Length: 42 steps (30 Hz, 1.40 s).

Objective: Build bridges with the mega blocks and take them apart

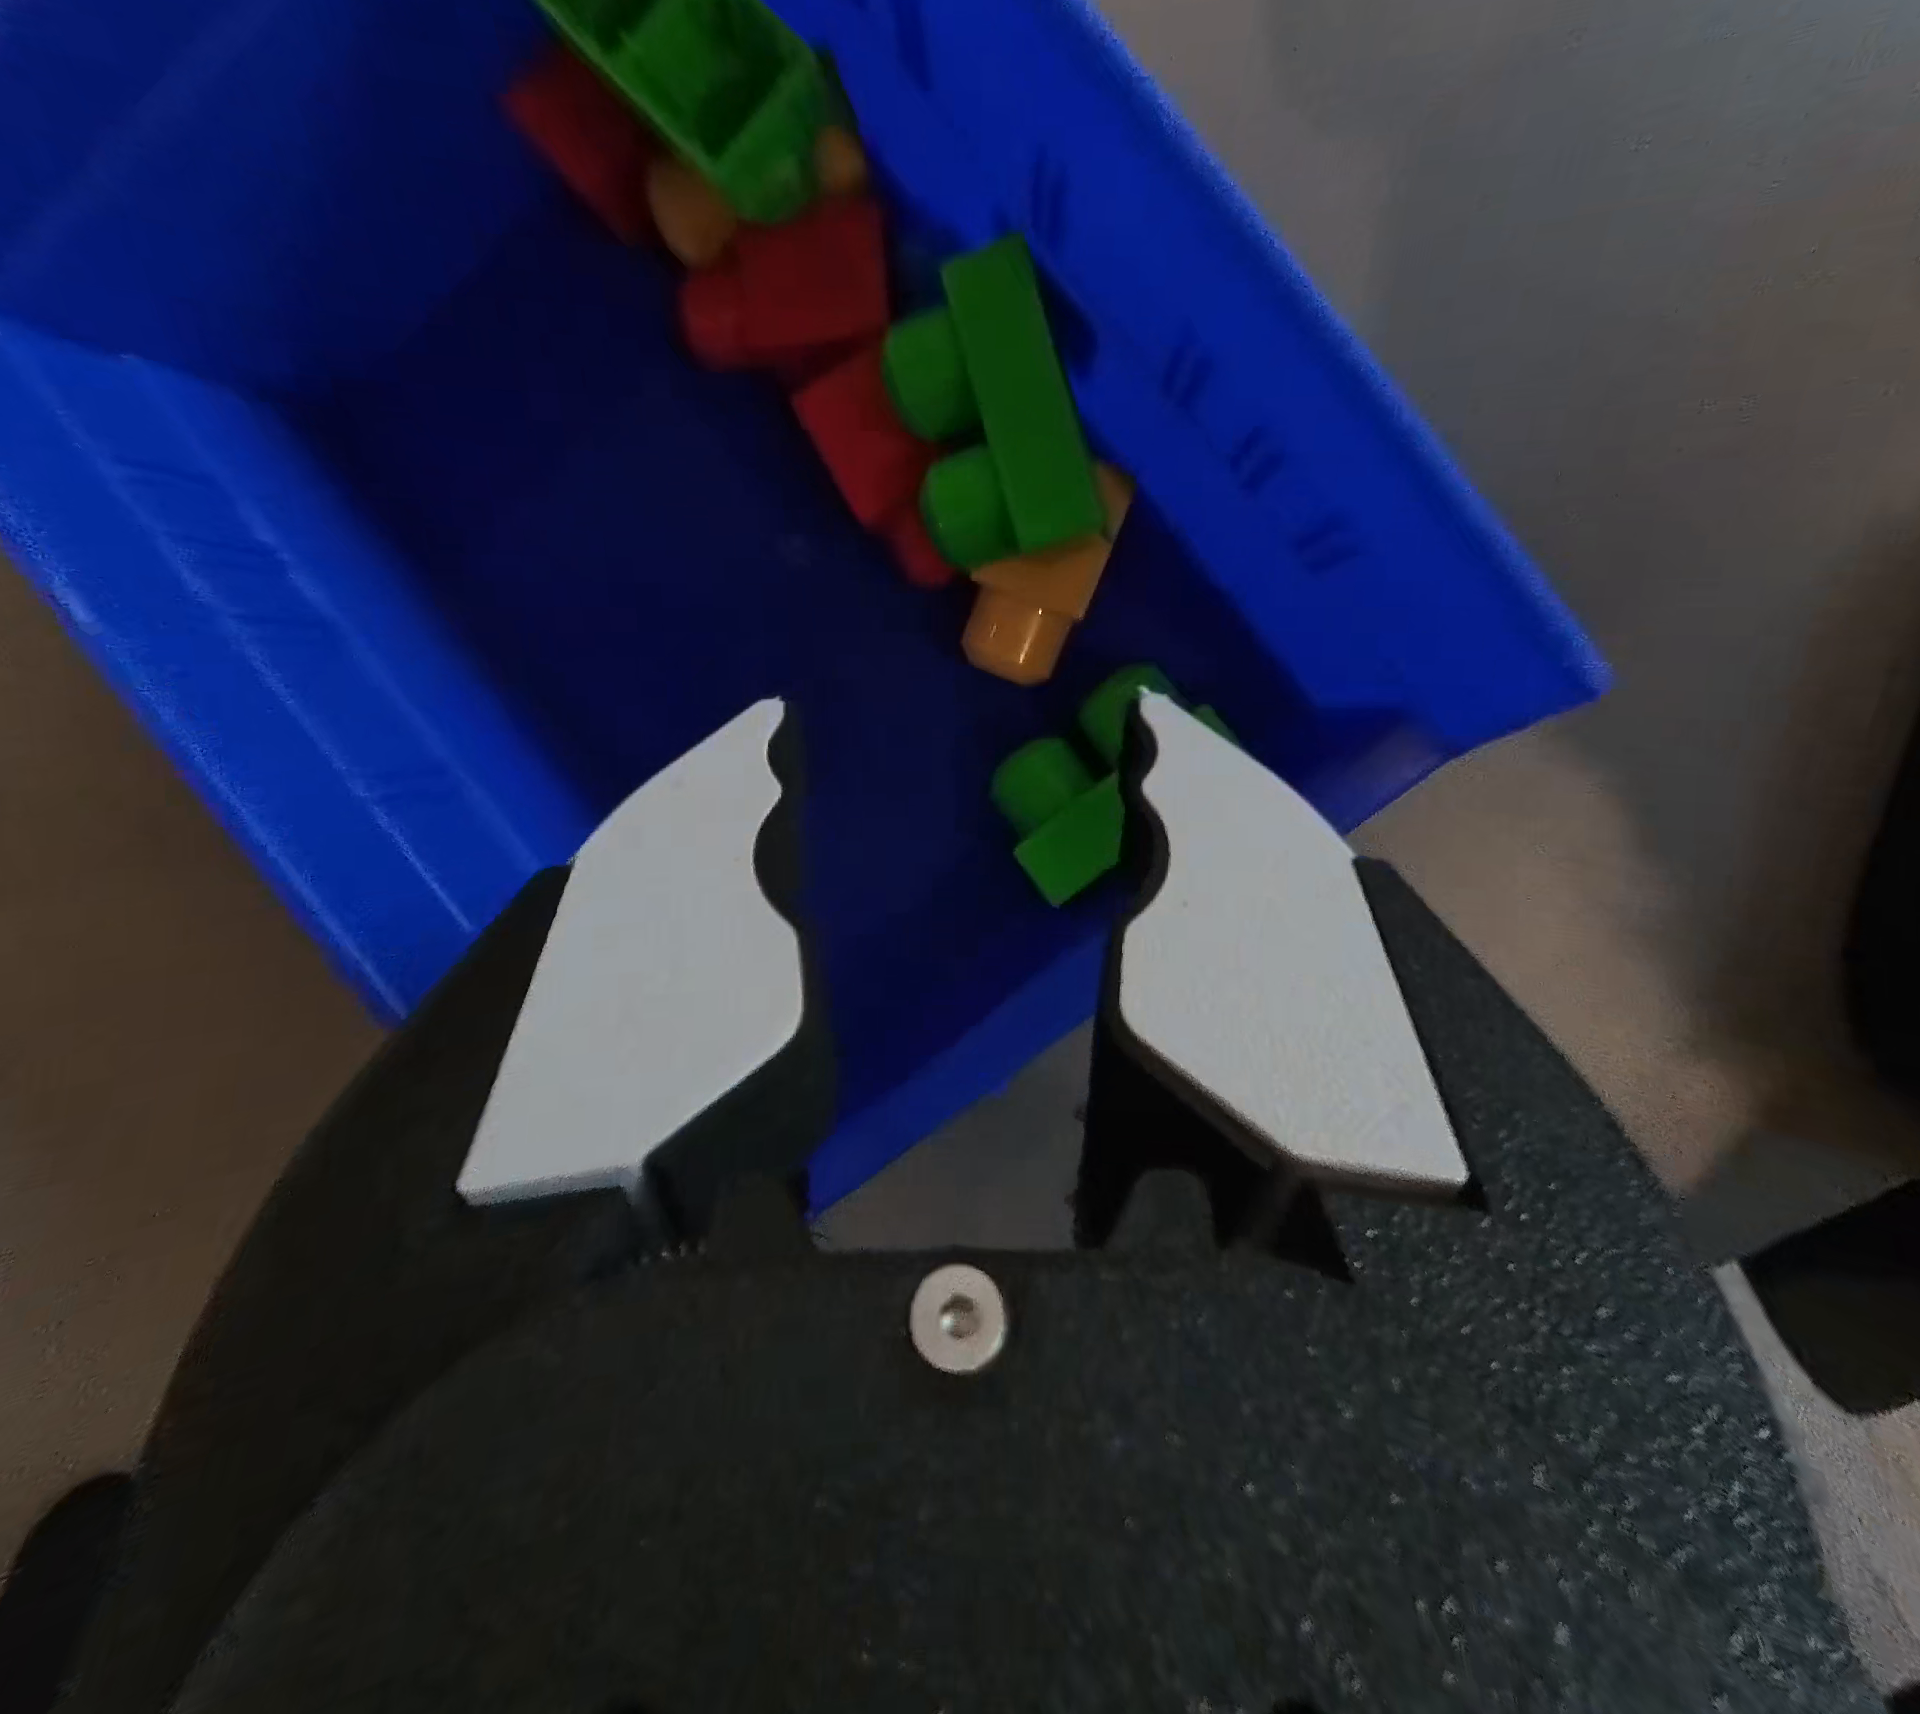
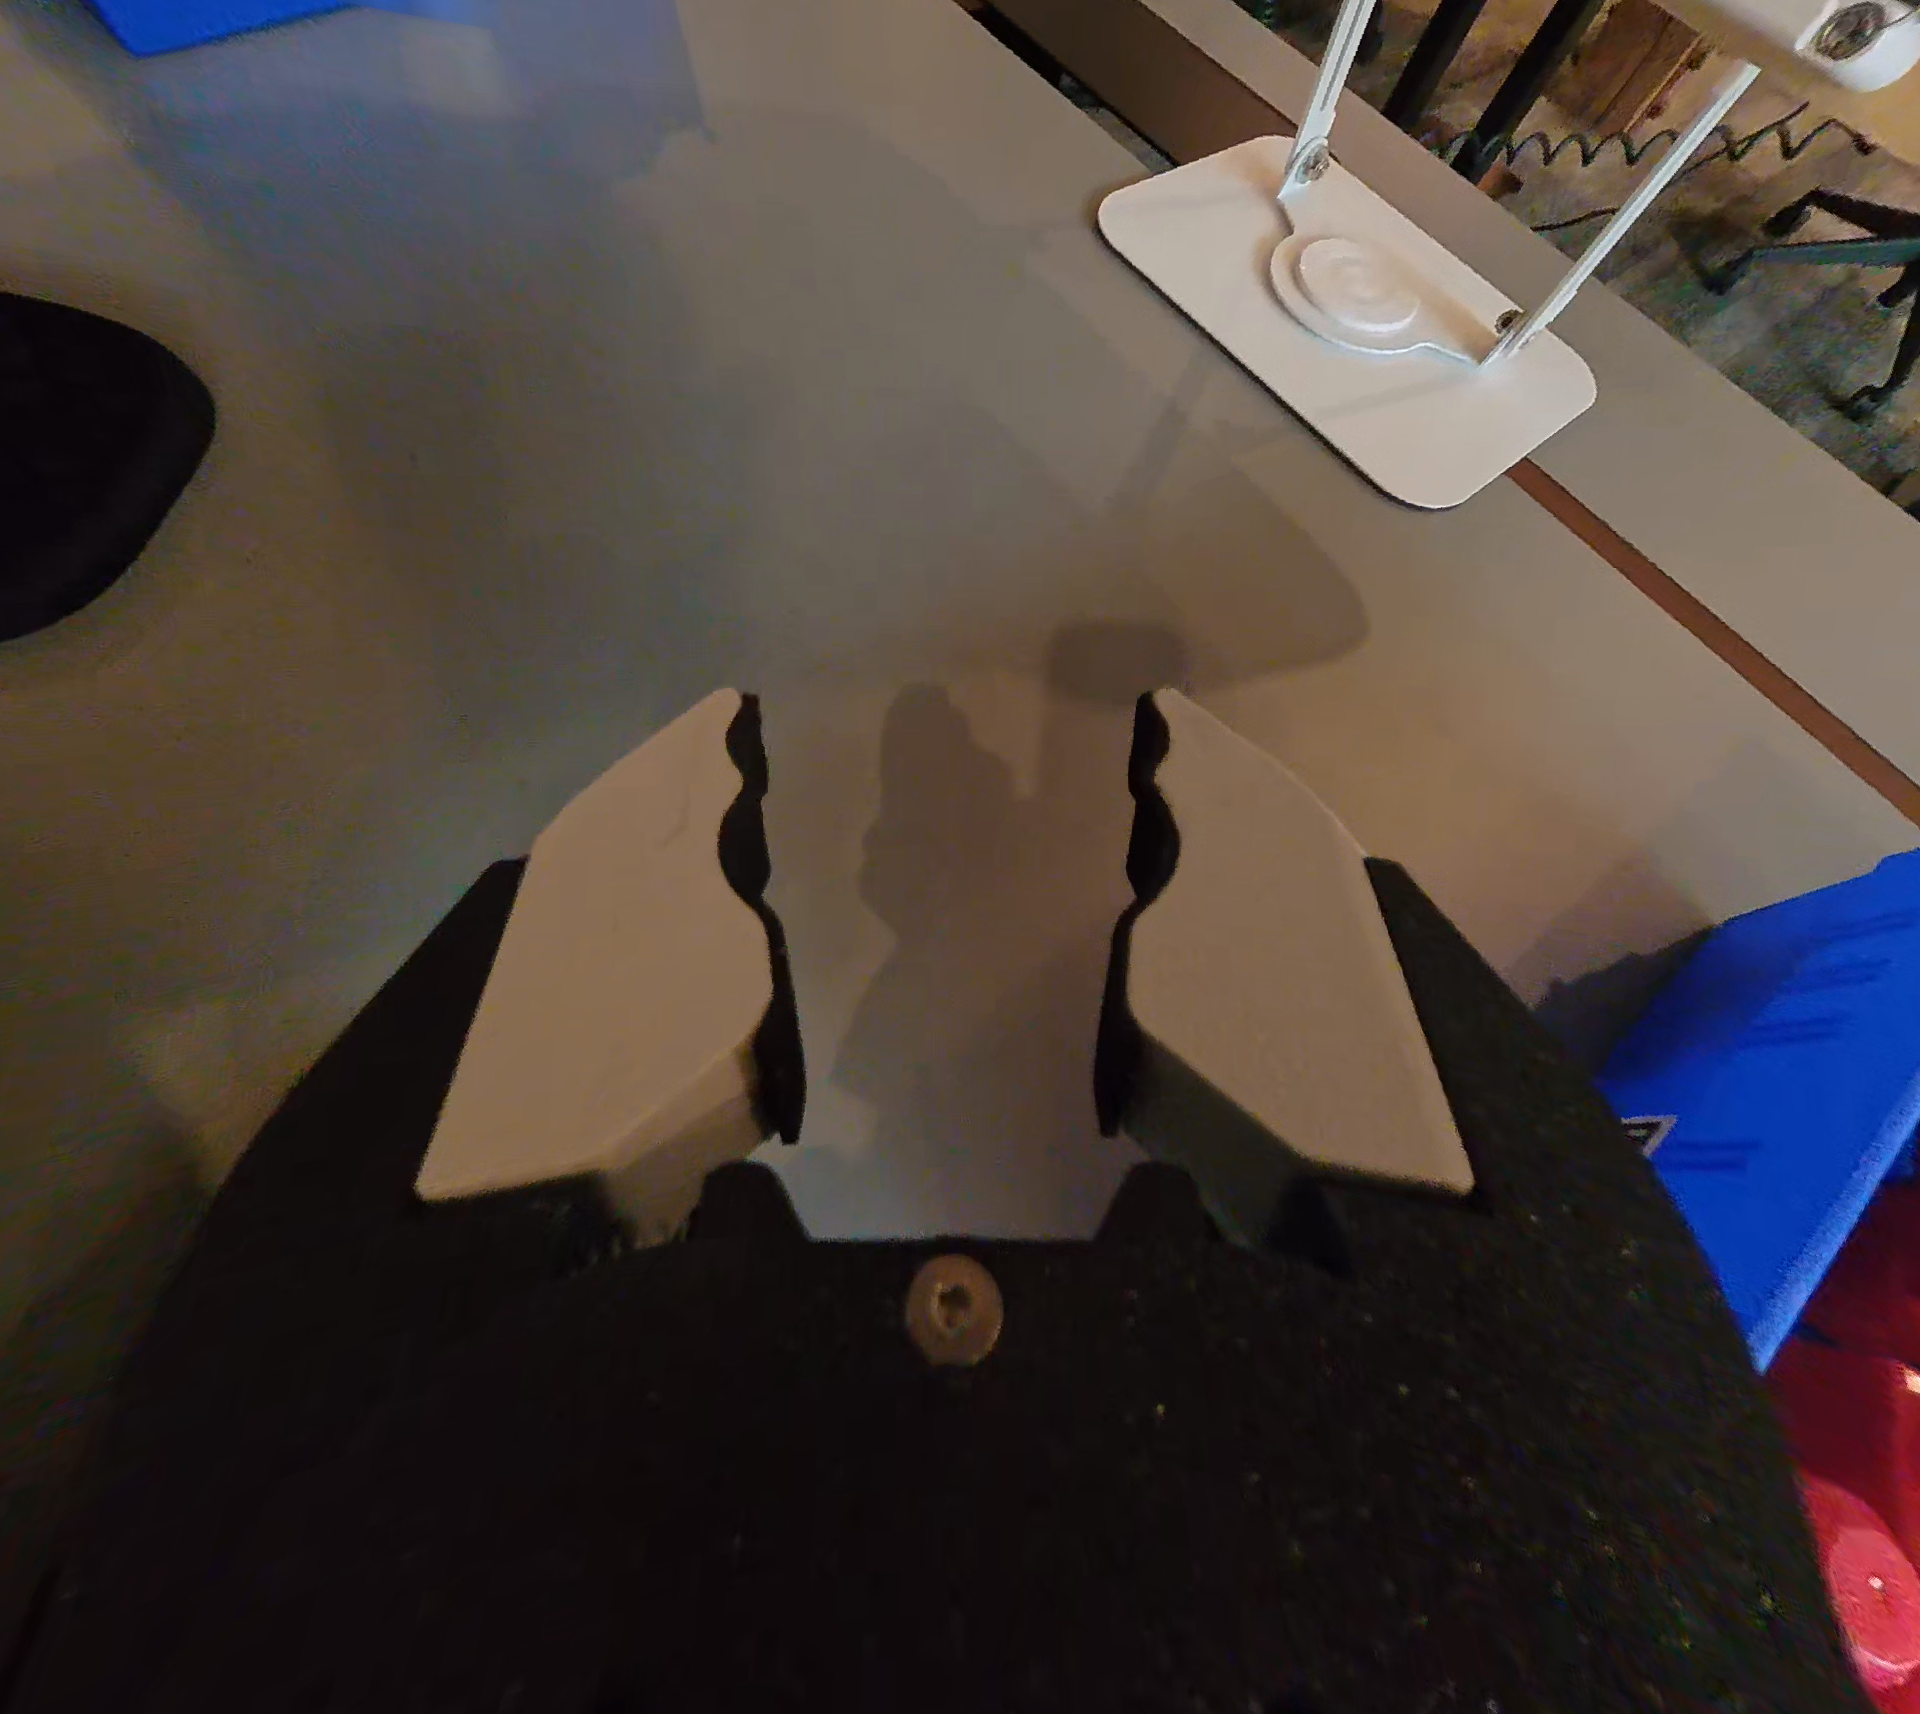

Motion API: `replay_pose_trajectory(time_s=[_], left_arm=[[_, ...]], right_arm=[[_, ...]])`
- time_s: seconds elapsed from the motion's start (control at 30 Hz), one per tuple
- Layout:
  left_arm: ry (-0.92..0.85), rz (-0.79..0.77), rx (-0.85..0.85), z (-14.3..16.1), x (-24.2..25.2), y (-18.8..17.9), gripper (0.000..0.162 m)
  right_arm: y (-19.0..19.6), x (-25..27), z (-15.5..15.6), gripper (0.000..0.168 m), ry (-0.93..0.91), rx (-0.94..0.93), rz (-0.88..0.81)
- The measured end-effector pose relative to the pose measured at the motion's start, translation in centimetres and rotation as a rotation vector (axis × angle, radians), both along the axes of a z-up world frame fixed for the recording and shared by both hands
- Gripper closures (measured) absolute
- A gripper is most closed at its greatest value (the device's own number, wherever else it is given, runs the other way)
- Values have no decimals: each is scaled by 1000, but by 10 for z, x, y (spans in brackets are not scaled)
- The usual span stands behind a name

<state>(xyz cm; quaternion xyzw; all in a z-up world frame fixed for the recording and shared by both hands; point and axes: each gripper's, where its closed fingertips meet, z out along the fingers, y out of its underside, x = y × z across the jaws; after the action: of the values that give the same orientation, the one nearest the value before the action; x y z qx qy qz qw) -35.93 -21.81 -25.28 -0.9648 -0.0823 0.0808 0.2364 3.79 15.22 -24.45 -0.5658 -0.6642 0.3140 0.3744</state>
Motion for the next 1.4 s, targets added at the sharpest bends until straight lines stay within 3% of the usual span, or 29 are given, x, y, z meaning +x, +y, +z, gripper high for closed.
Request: replay_pose_trajectory(time_s=[0.2,0.57,0.8,1.0,1.4], left_arm=[[-15,-84,-69,-37,2,5,102],[-123,-173,-96,-74,-2,13,112],[-168,-215,-88,-87,4,20,128],[-147,-204,-46,-76,1,16,133],[55,-122,82,3,5,3,134]], right_arm=[[0,-1,1,101,-2,15,-2],[6,-1,3,101,-4,21,-31],[6,-3,1,101,-19,26,-31],[2,-5,-1,101,-29,29,-15],[-21,-8,-6,100,-86,84,78]])
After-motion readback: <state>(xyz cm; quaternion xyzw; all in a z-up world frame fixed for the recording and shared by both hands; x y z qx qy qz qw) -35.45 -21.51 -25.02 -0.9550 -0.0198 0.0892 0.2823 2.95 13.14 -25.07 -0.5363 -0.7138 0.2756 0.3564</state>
